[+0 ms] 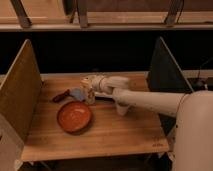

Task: Stand the bottle upright

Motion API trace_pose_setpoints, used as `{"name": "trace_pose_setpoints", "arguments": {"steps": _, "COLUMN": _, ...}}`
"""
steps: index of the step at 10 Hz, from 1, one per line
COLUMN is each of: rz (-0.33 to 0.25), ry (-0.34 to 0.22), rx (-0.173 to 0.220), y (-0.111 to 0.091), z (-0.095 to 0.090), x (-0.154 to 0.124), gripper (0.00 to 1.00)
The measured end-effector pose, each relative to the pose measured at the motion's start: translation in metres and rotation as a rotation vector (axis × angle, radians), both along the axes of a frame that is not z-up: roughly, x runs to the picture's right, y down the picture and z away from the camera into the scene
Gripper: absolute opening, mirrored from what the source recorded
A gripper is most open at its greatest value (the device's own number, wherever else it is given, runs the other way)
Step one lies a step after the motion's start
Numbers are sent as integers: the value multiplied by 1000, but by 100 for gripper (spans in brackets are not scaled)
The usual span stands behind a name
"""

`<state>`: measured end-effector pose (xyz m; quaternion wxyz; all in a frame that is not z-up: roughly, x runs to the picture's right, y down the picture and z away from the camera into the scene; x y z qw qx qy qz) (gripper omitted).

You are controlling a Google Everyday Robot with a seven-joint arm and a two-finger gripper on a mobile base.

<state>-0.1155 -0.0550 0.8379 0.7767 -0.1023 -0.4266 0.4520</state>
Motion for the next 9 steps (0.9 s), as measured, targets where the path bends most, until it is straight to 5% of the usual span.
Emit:
{"name": "trace_pose_setpoints", "arguments": {"steps": 4, "rz": 1, "ry": 0, "rx": 0, "y": 0, "z": 0, "x": 1, "gripper": 79}}
{"name": "trace_pose_setpoints", "arguments": {"steps": 9, "rz": 1, "ry": 0, "rx": 0, "y": 0, "z": 0, "x": 1, "gripper": 80}}
